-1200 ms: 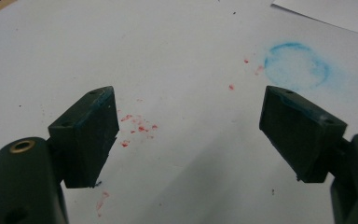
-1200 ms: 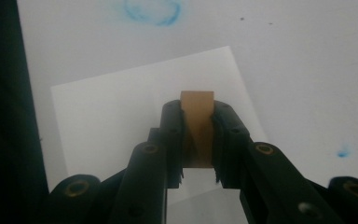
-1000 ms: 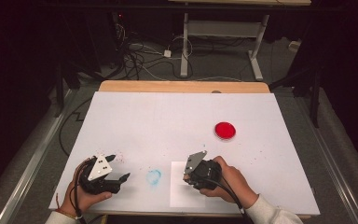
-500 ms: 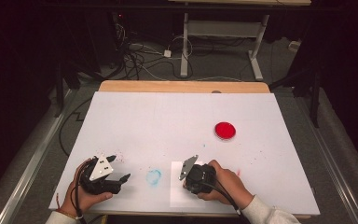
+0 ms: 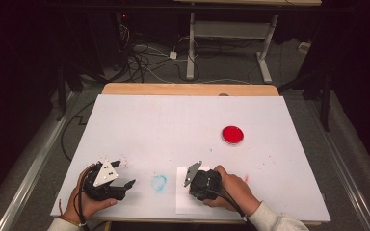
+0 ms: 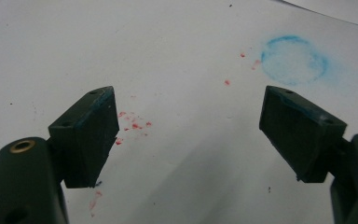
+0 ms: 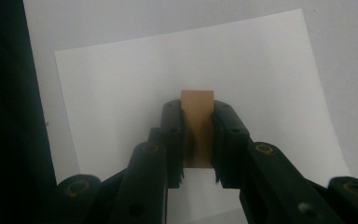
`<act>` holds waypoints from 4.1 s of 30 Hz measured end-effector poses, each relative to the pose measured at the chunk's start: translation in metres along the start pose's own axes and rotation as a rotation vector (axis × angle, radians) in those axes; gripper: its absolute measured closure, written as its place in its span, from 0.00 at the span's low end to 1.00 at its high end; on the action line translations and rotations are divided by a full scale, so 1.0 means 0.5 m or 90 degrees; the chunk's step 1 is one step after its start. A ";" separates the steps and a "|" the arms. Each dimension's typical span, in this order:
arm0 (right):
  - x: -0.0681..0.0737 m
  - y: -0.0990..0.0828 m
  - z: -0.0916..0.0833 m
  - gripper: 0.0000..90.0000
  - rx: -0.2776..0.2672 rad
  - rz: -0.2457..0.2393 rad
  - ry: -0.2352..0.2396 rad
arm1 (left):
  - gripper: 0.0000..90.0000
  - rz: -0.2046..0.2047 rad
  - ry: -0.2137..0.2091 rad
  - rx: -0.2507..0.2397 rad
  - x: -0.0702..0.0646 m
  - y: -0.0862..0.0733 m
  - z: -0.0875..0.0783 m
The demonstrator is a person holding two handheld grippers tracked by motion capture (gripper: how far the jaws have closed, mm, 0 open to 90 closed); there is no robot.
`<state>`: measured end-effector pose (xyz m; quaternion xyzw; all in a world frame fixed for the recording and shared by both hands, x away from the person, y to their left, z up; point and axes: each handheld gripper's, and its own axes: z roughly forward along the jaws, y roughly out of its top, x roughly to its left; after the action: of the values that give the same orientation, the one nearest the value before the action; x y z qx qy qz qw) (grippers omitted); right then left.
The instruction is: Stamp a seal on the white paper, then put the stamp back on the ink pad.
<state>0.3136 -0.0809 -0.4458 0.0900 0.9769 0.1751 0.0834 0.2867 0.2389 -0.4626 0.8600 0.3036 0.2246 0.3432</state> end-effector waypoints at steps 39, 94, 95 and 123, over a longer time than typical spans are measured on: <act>-0.006 0.000 0.001 0.85 0.006 0.004 0.012 | 0.21 0.004 -0.002 -0.002 -0.002 0.002 -0.001; -0.060 -0.065 -0.144 0.84 -0.118 0.070 -0.057 | 0.21 -0.002 -0.009 -0.007 0.010 -0.004 -0.001; -0.062 -0.066 -0.145 0.84 -0.123 0.069 -0.062 | 0.21 -0.001 -0.009 -0.007 0.009 -0.004 -0.001; -0.135 -0.117 -0.187 0.84 -0.128 0.153 -0.146 | 0.21 0.010 -0.009 -0.003 0.000 -0.001 -0.002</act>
<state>0.3523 -0.1792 -0.3711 0.2168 0.9208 0.2689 0.1812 0.2859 0.2394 -0.4624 0.8631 0.2936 0.2219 0.3458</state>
